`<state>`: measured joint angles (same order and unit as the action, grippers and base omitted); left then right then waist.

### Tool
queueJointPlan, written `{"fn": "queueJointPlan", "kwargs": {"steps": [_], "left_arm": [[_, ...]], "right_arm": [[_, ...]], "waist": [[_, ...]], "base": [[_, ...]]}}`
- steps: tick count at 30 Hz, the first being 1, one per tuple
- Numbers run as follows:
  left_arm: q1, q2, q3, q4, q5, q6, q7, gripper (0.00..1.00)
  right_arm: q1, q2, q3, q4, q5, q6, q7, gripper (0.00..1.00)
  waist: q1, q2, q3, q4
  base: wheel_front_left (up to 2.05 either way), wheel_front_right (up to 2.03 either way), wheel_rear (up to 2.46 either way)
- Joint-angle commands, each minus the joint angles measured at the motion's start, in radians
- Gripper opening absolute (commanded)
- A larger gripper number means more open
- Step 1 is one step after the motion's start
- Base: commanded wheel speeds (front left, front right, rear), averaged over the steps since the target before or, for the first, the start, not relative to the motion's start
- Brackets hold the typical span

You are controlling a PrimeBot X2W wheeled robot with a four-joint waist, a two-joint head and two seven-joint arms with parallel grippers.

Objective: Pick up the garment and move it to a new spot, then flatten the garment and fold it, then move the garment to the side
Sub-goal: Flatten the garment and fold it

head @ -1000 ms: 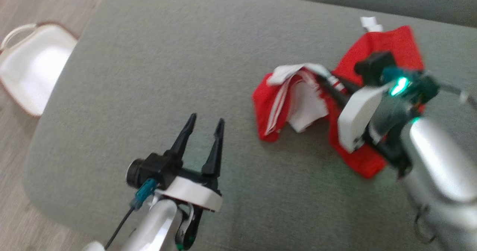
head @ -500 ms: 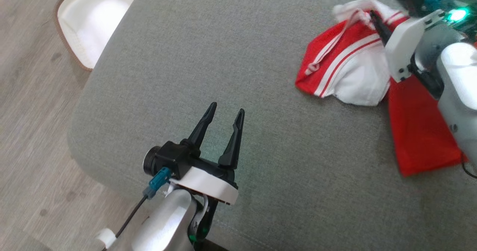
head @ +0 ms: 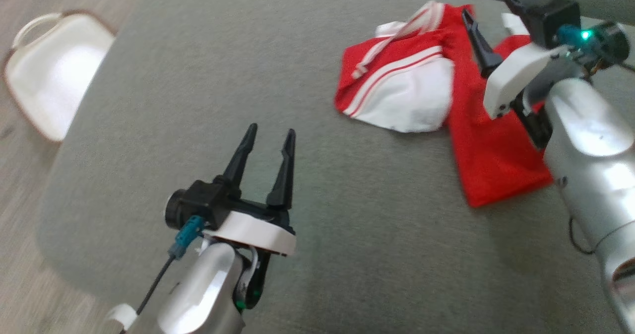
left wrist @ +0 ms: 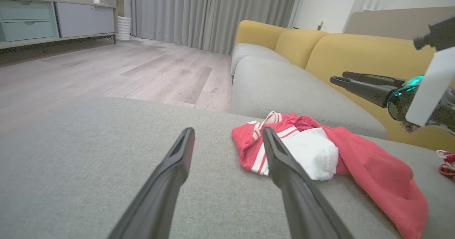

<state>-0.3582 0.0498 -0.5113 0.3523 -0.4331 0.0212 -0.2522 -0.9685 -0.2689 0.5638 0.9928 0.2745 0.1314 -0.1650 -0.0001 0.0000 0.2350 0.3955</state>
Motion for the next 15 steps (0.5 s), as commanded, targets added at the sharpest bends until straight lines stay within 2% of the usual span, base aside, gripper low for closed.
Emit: {"fn": "queueJointPlan", "kwargs": {"steps": [1,5,8,12,15], "left_arm": [[-0.007,0.017,0.043,-0.035,0.009,0.003,-0.010,1.00],[0.011,0.029,0.076,-0.040,0.019,0.003,-0.010,1.00],[0.025,0.031,0.095,-0.044,0.016,0.002,-0.010,1.00],[0.042,0.035,0.114,-0.043,0.015,0.002,-0.010,1.00],[0.055,0.037,0.131,-0.038,0.010,0.006,-0.010,1.00]], "right_arm": [[0.021,0.021,-0.007,-0.020,0.001,-0.001,-0.021,1.00],[0.072,0.039,-0.046,-0.037,-0.006,-0.001,-0.054,1.00],[0.118,0.046,-0.116,-0.071,-0.028,-0.001,-0.076,1.00],[0.225,0.069,-0.227,-0.157,-0.083,-0.001,-0.091,1.00],[0.342,0.109,-0.317,-0.253,-0.129,-0.001,-0.094,1.00]], "waist": [[0.0001,0.0000,-0.052,-0.071],[0.0001,0.0000,-0.088,-0.150],[0.0001,0.0000,-0.110,-0.201],[0.0001,0.0000,-0.136,-0.261],[0.0001,0.0000,-0.149,-0.302]], "base": [[0.00,0.00,0.00],[0.00,0.00,0.00],[0.00,0.00,0.00],[0.00,0.00,0.00],[0.00,0.00,0.00]]}}
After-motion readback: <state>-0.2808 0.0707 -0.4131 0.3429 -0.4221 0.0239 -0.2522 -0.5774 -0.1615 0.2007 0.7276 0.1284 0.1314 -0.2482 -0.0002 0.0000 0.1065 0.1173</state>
